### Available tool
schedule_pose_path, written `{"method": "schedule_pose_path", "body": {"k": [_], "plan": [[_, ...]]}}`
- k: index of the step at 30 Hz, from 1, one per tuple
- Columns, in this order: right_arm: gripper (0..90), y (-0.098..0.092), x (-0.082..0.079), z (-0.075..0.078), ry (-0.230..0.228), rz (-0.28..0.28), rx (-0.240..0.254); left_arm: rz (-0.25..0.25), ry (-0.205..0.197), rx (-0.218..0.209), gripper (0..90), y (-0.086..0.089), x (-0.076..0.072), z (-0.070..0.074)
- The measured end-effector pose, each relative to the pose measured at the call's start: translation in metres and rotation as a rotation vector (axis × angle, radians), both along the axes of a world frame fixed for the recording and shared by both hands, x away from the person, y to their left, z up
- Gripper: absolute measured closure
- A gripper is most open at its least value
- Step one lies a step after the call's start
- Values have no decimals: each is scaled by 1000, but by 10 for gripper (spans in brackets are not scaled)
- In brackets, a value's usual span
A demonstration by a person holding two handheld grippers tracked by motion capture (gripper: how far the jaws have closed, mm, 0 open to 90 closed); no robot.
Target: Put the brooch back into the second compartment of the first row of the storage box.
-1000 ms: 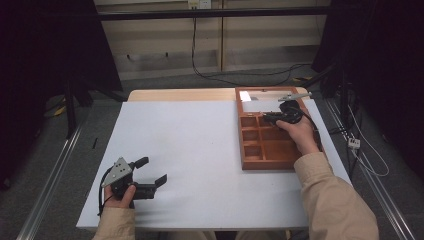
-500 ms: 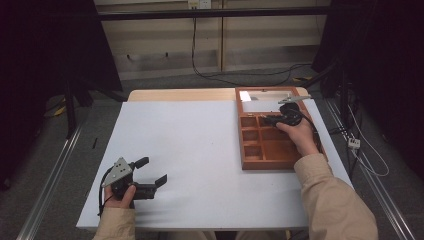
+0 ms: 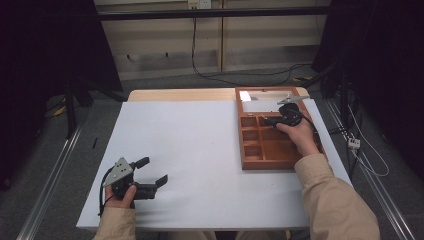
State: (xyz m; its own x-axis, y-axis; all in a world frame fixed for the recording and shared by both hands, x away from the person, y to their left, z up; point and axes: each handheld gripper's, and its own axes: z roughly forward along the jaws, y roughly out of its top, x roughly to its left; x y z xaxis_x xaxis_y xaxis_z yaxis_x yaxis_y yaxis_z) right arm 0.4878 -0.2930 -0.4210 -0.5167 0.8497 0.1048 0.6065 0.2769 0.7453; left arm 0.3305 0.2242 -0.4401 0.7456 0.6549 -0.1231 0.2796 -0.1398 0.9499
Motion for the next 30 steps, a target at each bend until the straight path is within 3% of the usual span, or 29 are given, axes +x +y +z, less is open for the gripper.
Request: {"method": "schedule_pose_path", "body": {"k": [7, 14, 23, 30], "plan": [[755, -1, -1, 2, 2, -5, 4, 1, -1, 0, 40, 0, 0, 0], [645, -2, -4, 5, -3, -16, 23, -4, -6, 5, 40, 0, 2, 0], [354, 1, -7, 8, 3, -61, 75, -2, -1, -6, 40, 1, 0, 1], [234, 9, -13, 12, 7, -63, 94, -4, -1, -7, 40, 0, 0, 1]]}}
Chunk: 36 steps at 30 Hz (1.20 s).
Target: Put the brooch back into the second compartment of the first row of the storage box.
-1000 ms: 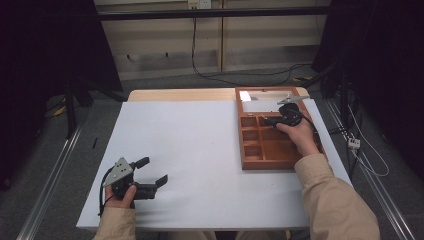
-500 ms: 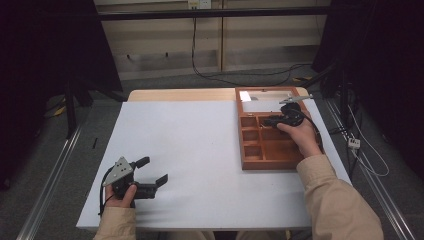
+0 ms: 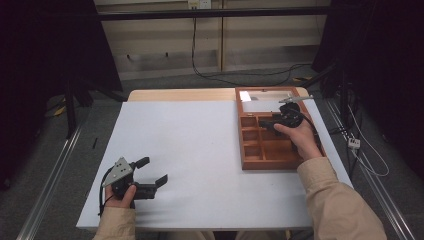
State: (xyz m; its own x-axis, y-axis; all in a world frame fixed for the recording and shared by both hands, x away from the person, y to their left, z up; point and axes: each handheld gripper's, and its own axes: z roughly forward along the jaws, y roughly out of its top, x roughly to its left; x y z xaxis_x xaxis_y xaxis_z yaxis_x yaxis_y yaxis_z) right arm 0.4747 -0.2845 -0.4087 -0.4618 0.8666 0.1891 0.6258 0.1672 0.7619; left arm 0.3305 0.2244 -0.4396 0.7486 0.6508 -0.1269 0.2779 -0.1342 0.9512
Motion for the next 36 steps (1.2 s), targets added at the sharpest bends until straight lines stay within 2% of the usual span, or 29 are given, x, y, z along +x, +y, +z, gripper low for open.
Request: {"method": "schedule_pose_path", "body": {"k": [9, 13, 20, 23, 27, 36], "plan": [[200, 9, -11, 13, -21, 44, -18, 4, -2, -6, 40, 0, 0, 0], [198, 13, -20, 19, -45, 73, -2, 1, -4, -3, 40, 1, 0, 1], [192, 19, -36, 20, -49, 113, -15, 2, -5, 0, 40, 0, 0, 1], [193, 19, -42, 21, -49, 128, -1, 1, -4, 1, 40, 0, 0, 0], [193, 19, -52, 21, -55, 142, -13, 3, -5, 1, 40, 0, 0, 0], [194, 20, -71, 19, -67, 177, -6, 3, -3, -2, 40, -1, -1, 0]]}}
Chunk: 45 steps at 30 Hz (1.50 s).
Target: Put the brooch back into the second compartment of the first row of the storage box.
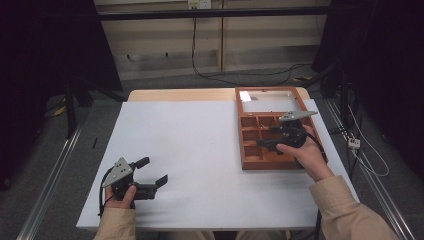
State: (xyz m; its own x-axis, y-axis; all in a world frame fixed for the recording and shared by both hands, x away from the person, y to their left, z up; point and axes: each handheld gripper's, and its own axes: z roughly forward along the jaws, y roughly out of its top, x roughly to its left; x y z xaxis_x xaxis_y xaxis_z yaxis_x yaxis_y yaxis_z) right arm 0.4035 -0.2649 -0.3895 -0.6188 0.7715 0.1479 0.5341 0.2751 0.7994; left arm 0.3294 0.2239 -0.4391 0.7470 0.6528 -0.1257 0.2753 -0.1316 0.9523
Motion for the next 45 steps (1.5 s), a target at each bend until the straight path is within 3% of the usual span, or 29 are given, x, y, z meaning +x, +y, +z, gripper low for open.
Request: {"method": "schedule_pose_path", "body": {"k": [24, 36, 45], "plan": [[186, -5, -40, -13, -4, 47, 27, -3, 1, 2, 40, -1, -1, 0], [184, -6, -56, -18, -18, 68, -3, -3, 0, 4, 40, -1, -1, 0], [177, -7, -68, -22, -23, 79, 2, -3, 0, 5, 40, -1, -1, 0]]}}
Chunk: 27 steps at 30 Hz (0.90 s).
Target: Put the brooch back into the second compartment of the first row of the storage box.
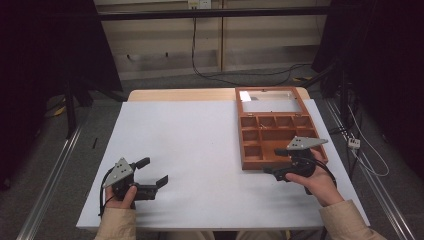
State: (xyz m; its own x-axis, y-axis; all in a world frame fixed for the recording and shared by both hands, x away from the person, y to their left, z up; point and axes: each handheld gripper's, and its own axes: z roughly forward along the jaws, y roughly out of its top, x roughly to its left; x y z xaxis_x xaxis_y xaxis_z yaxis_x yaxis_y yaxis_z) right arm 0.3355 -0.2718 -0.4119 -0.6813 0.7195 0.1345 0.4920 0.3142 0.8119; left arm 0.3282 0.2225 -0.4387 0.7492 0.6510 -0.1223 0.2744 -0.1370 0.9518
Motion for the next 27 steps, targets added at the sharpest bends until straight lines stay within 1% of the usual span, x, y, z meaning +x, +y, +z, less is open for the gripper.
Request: {"method": "schedule_pose_path", "body": {"k": [4, 5, 6, 8, 12, 16, 18, 20, 22, 23, 25, 26, 27], "plan": [[177, -1, -5, -2, -5, 8, -7, -1, -1, 1, 40, 0, 0, 0], [177, -1, -6, -3, -8, 10, -9, -3, -2, 10, 40, 0, 0, 0], [177, -1, -7, -4, -11, 10, -10, 0, -2, 1, 40, 0, 0, 0], [177, -3, -9, -6, -14, 6, -13, 0, 0, 1, 40, 0, 0, 0], [177, -6, -14, -10, -15, 1, -8, -1, 2, 0, 40, -1, 0, 0], [175, -8, -19, -13, -32, -4, 5, 0, 2, 0, 40, -1, 0, 0], [176, -9, -22, -13, -32, 1, 8, 1, 1, 0, 40, -1, -1, 0], [176, -10, -25, -13, -36, 4, 1, -2, 2, 0, 40, -1, -1, 0], [176, -9, -28, -11, -39, 9, 7, -7, -2, 11, 40, -1, 0, 0], [176, -9, -29, -11, -41, 13, 8, -4, 0, 3, 40, -2, -1, 0], [177, -8, -33, -11, -42, 25, 9, -4, 0, 3, 40, -2, -1, 0], [176, -7, -34, -11, -43, 30, 8, -5, -2, 11, 40, -1, -1, 0], [176, -7, -36, -12, -40, 33, 5, -3, 0, 6, 40, -2, -1, 0]]}}
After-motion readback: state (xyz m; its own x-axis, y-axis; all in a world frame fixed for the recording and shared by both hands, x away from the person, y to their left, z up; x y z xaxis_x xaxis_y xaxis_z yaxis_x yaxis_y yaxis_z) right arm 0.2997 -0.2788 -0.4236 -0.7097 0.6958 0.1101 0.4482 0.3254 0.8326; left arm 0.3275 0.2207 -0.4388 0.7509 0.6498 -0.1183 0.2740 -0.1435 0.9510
